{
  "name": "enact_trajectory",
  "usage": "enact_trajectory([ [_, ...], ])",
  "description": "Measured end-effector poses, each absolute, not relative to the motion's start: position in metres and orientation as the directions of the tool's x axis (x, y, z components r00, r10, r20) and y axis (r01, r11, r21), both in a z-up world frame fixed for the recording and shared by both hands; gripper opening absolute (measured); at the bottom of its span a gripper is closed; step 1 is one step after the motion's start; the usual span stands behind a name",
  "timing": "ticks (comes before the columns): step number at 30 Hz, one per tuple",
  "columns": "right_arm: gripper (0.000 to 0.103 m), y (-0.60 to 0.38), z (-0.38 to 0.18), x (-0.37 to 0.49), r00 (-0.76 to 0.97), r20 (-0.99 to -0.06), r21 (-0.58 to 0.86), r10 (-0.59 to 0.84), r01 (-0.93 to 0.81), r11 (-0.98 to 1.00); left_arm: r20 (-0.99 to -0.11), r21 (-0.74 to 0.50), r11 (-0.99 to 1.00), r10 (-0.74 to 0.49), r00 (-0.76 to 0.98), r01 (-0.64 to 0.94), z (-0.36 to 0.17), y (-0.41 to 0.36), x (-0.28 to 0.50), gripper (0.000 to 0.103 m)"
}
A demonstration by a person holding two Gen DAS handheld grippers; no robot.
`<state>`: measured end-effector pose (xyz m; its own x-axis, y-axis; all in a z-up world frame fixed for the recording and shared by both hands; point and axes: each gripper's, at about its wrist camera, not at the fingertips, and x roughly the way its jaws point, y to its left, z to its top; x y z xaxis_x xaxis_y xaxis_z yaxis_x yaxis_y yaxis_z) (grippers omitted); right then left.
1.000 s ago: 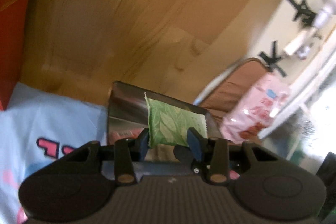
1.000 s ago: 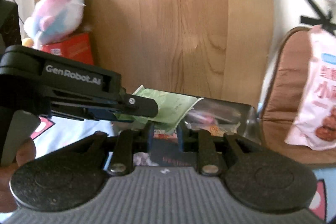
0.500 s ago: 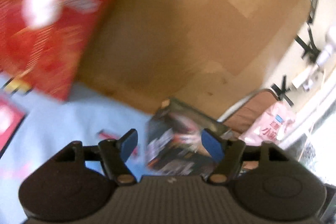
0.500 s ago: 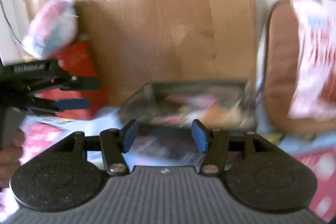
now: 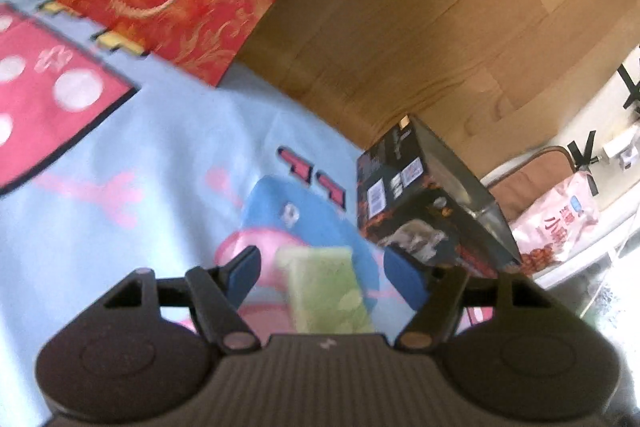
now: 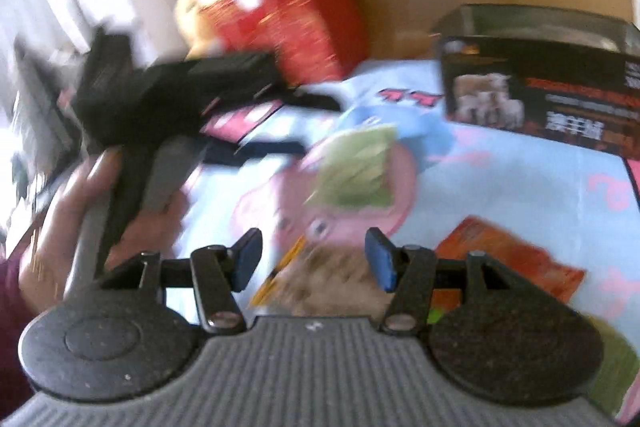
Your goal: Organize snacks
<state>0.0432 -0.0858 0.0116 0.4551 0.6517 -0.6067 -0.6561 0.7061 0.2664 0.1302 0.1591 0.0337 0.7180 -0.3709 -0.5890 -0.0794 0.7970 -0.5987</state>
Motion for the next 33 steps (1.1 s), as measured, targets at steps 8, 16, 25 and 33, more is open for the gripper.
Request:
enact_trajectory([
  [8, 0.066, -0.052, -0.005, -0.004, 0.684, -0.582, -0.24, 0.44, -0.661, 0.711, -0.633, -0.543, 0.838, -0.373, 0.678, -0.046, 0.03, 0.133, 0.166, 0.072],
  [16, 0.066, -0.13, 0.014, 0.023, 0.65, -0.586, 0.105, 0.484, -0.531, 0.841, -0.595, -0.549, 0.835, -0.366, 0.715, -0.03, 0.039, 0.135, 0.121, 0.072],
  [25, 0.066, -0.168, 0.013, -0.006, 0.423, -0.53, 0.45, 0.735, -0.595, 0.666, -0.546, -0.601, 0.797, -0.469, 0.694, 0.066, 0.055, 0.13, 0.06, 0.072],
  [33, 0.053, -0.181, 0.007, -0.002, 0.561, -0.577, 0.365, 0.594, -0.474, 0.802, -0.584, -0.618, 0.78, -0.542, 0.604, 0.102, 0.034, 0.096, 0.06, 0.072],
])
